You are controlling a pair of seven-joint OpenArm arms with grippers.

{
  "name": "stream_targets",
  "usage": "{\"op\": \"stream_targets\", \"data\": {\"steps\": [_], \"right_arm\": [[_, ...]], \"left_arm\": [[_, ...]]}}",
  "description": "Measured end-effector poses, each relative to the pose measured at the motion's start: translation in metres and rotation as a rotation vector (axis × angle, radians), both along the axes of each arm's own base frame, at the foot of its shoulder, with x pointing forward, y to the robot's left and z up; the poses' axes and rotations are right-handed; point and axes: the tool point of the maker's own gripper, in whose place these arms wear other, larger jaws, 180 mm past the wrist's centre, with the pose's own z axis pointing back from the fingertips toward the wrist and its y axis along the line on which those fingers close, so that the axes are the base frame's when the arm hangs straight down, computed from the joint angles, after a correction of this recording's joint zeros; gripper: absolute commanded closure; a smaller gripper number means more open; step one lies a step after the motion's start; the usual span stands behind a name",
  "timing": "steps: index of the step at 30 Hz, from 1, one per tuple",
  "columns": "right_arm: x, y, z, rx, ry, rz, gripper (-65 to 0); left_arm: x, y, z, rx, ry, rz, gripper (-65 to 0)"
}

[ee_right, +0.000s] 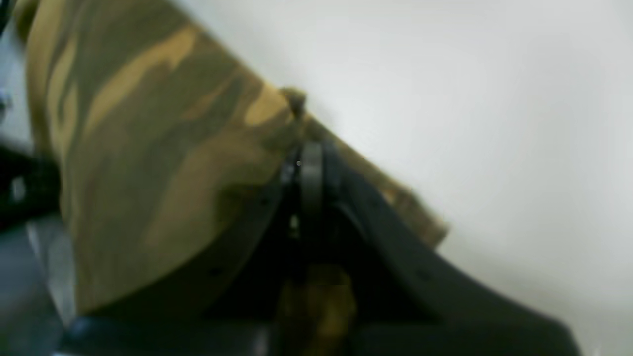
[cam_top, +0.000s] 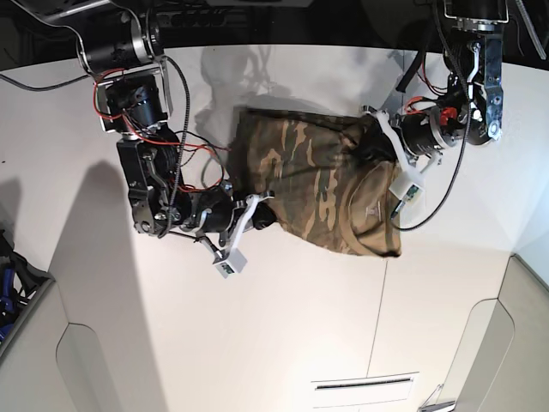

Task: Fold the T-shirt properly
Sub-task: 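Lay the folded bundle down and grasp its edges with both grippers, then pull and square the folded bundle's edges with both grippers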

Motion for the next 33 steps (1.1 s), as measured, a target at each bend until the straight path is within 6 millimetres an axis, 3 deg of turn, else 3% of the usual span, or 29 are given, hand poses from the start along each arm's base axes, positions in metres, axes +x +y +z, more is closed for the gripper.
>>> {"op": "stream_targets", "data": {"steps": [4,9,15,24,33], "right_arm": [[-0.008,-0.01,-0.001,0.029,0.01,-0.012,0.0],[-0.033,-0.006,0.001,0.057,0.039,0.014,0.0],[-0.061,0.0,0.004,0.089,0.034,0.024,0.0],[-0.113,0.013,-0.003,0.189,0.112,0.01,0.0],[-0.117,0.012,-0.005,0.173,0.107,0.011,0.0]], "left_arm": [[0.024,0.021,0.01,0.079,-0.069,0.048,-5.6],[0.032,0.025,0.014,0.105,-0.093,0.048,-5.6],[0.055,0.028,0.031,0.108,-0.157,0.082,-5.6],[0.055,0.031,0.027,0.137,-0.158,0.084,-5.6],[0.058,0.041,0.036,0.131,-0.168,0.136,-5.6]]}}
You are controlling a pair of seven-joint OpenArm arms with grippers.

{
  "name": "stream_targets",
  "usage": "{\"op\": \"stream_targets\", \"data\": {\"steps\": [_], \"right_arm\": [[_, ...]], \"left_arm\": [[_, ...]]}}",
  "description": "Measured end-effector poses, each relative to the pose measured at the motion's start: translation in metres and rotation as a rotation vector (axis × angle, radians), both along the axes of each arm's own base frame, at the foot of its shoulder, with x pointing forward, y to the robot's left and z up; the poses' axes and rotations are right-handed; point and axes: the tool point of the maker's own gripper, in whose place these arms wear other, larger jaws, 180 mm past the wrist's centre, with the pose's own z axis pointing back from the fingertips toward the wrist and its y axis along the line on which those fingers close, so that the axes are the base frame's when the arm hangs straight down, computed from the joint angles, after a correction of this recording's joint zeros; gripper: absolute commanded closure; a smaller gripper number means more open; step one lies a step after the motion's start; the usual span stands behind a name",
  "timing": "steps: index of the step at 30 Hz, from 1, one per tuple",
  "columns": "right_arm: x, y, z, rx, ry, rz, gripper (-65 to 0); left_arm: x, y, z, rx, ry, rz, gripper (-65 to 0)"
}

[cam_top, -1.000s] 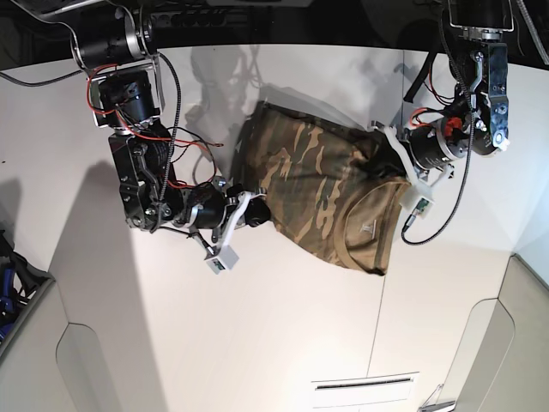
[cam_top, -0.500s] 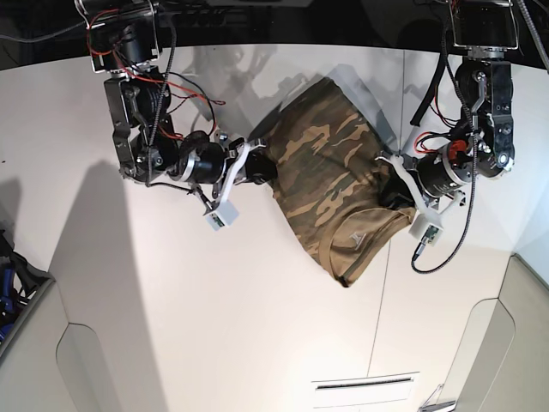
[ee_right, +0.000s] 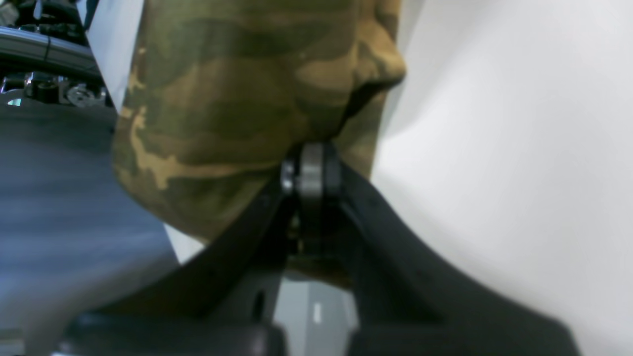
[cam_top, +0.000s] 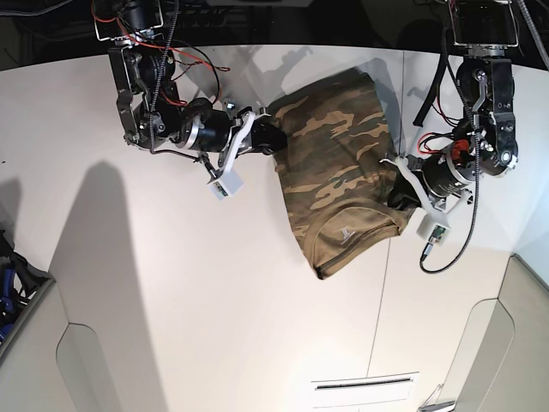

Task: Fold the T-shirt properly
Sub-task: 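Pull and square the folded bundle's edges with both grippers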

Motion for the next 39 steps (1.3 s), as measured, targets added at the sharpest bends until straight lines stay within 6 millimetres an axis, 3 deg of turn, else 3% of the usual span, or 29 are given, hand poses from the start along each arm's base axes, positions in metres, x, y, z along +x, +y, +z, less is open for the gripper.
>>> {"op": "stream_targets", "data": {"steps": [4,9,16,20,27,39], "right_arm": [[0.006,-0.006,0.0,-0.014,-0.019,-0.017,0.0],[0.031,-0.022,0.008,-0.036,-0.062,-0.071,0.0],[0.062,-0.039,0.024,-0.037,-0.119,-0.13,0.0],[0.069,-0.037,0.03,-0.027,-0.138,-0.132,0.0],[0.051,-0.031,0.018,-0.032,-0.101,-0.108,0.0],[-0.01,0.002,0.0,0.061,0.021,-0.048,0.0]], "left_arm": [[0.0,0.019,0.006,-0.021,0.006,0.06,-5.6],[-0.005,0.038,0.007,-0.017,0.01,0.117,-5.6],[-0.038,0.027,-0.022,-0.048,0.101,0.122,-5.6],[-0.039,0.013,-0.026,-0.092,0.095,0.132,-5.6],[-0.038,-0.016,-0.035,-0.09,0.086,0.109,-5.6],[-0.009,-0.073,-0.03,0.033,0.007,-0.035,-5.6]]}}
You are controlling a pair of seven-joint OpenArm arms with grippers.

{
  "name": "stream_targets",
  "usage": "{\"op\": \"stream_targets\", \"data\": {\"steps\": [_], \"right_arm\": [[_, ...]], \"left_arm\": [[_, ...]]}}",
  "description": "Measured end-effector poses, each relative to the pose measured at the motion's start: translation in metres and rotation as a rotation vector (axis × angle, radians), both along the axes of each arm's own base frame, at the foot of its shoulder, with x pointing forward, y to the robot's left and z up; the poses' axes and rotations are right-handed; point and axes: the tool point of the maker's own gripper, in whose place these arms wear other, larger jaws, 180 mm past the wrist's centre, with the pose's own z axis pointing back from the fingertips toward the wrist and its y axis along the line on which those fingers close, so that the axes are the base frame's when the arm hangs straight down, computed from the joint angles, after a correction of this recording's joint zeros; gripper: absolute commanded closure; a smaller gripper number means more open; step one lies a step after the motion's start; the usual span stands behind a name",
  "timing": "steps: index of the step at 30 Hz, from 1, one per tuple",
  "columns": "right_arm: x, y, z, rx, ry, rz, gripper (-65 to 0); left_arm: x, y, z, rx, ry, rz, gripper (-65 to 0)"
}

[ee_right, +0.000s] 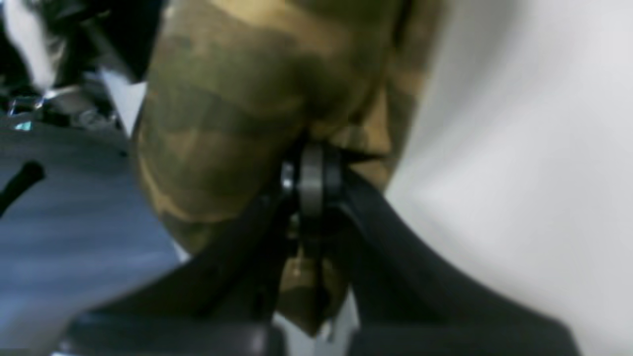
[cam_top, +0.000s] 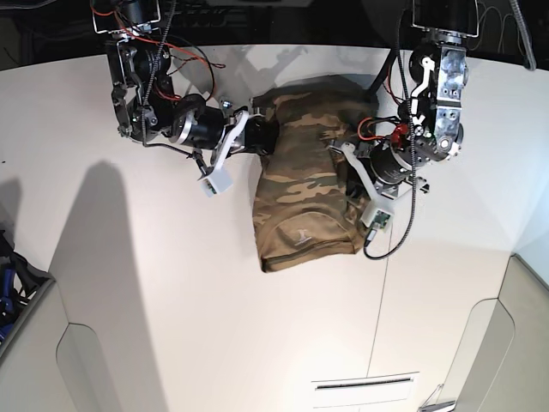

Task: Fold the T-shirt properly
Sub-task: 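Pull and square the folded bundle's edges with both grippers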

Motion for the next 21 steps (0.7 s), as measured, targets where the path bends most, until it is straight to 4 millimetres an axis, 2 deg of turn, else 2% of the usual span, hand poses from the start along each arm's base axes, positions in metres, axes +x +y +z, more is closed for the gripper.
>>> {"op": "stream_targets", "data": {"steps": [5,9,14,17,21], "right_arm": [[-0.006,0.013,0.003,0.031,0.012,0.004,0.0],[-0.006,0.012,0.005,0.023,0.012,0.011,0.0],[-0.007,0.0,0.007,-0.044,0.001,0.027,0.0],[0.004,-0.002,0.026,-0.04,-0.063,0.017,0.0],[0.011,-0.007,0.049,-0.065,-0.139,0.032,0.0]], "left_arm": [[0.007,0.003,0.004,0.023,-0.005,0.005,-5.6],[0.011,0.01,0.007,0.025,-0.014,0.031,-5.6],[0.014,0.044,0.01,0.034,-0.006,0.125,-5.6],[0.011,0.059,0.016,-0.013,0.009,0.15,-5.6],[0.012,0.068,0.035,-0.111,-0.017,0.172,-5.6]]}}
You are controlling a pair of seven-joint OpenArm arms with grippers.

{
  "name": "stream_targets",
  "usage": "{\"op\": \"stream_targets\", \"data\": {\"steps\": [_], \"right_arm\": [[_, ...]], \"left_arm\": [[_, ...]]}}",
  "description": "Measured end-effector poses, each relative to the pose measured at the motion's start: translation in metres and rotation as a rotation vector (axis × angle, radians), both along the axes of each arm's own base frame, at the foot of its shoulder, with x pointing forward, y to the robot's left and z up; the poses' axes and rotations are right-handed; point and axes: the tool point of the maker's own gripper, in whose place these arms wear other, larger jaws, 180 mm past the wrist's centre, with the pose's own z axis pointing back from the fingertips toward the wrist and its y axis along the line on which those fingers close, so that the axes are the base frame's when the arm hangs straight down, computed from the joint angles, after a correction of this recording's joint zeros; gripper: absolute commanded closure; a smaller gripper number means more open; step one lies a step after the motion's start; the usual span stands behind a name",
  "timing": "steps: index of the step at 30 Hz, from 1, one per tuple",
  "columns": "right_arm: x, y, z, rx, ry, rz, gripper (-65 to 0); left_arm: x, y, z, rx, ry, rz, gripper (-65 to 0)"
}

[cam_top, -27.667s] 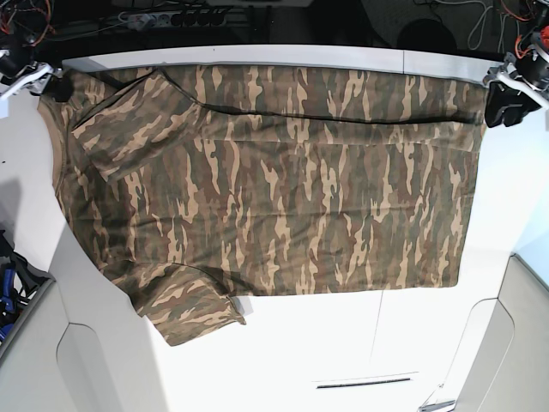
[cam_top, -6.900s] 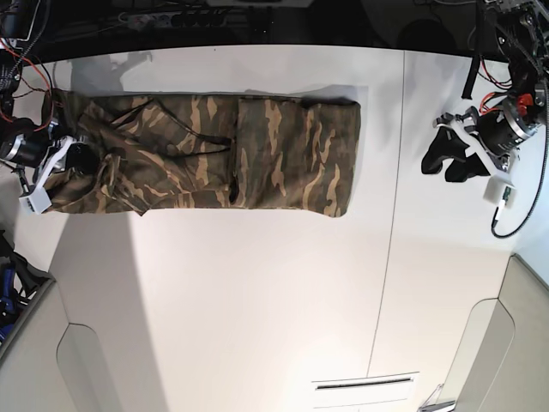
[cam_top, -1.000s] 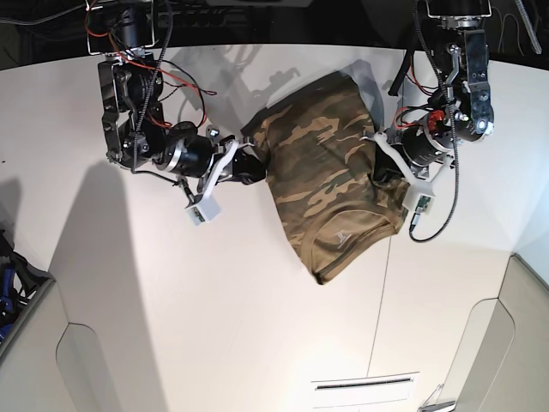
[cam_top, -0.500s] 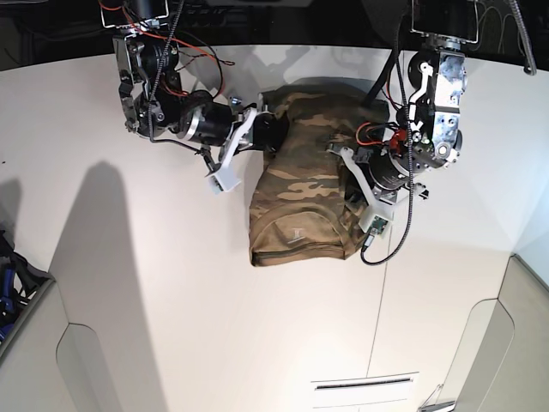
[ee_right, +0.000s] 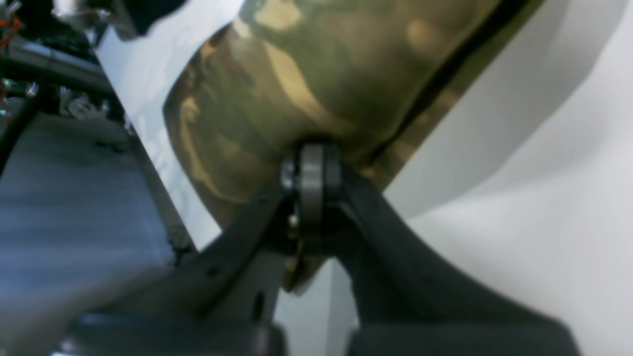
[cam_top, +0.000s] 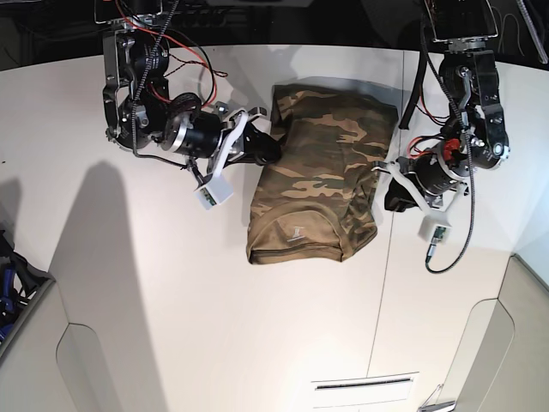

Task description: Fold the T-shirt properly

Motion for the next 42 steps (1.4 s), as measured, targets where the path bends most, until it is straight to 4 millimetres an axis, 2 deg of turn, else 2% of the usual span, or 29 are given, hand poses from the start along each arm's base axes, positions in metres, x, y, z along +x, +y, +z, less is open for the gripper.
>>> {"op": "stream_targets", "data": {"steps": [2,6,9,13,18,22,25,28,32,36,39,42], "right_arm": [[0.005,0.0,0.017,0.005,-0.057,-0.001,0.0],[0.015,0.005,0.06,0.079,-0.175,-0.008,0.0],[0.024,0.005,0.072,0.108,-0.221,-0.031,0.0],[0.042,0.005,0.066,0.079,-0.253,-0.05,0.0],[0.06,0.015,0.036,0.016,-0.193,-0.009,0.0],[0.056,0.031,0.001,-0.006,-0.087,0.054,0.0],[0.053,0.035,-0.029,-0.058,-0.043,0.078,0.0],[0.054,0.037,-0.045,-0.061,-0.034,0.064,0.0],[0.055,0.037,-0.048,-0.052,-0.032,0.054,0.0],[0.057,0.036,-0.042,-0.071,-0.05,0.063,0.0],[0.058,0.033,-0.033,-0.121,-0.076,0.091,0.0],[0.059,0.033,-0.012,-0.13,-0.119,0.115,0.0]], "left_arm": [[0.001,0.008,0.008,-0.023,-0.02,0.027,-5.6],[-0.002,0.022,0.012,-0.039,-0.007,0.046,-5.6],[-0.006,0.031,0.012,-0.019,0.0,0.045,-5.6],[-0.017,0.035,0.004,-0.006,0.032,0.043,-5.6],[-0.023,0.035,-0.001,-0.008,0.047,0.043,-5.6],[-0.022,0.035,-0.001,-0.008,0.043,0.044,-5.6],[-0.022,0.035,-0.001,-0.007,0.042,0.044,-5.6],[-0.023,0.037,-0.002,0.011,0.048,0.046,-5.6],[-0.024,0.043,-0.006,0.054,0.06,0.05,-5.6],[-0.024,0.046,-0.004,0.051,0.056,0.06,-5.6],[-0.024,0.062,0.001,0.049,0.041,0.107,-5.6],[-0.029,0.08,0.012,0.016,0.018,0.152,-5.6]]}}
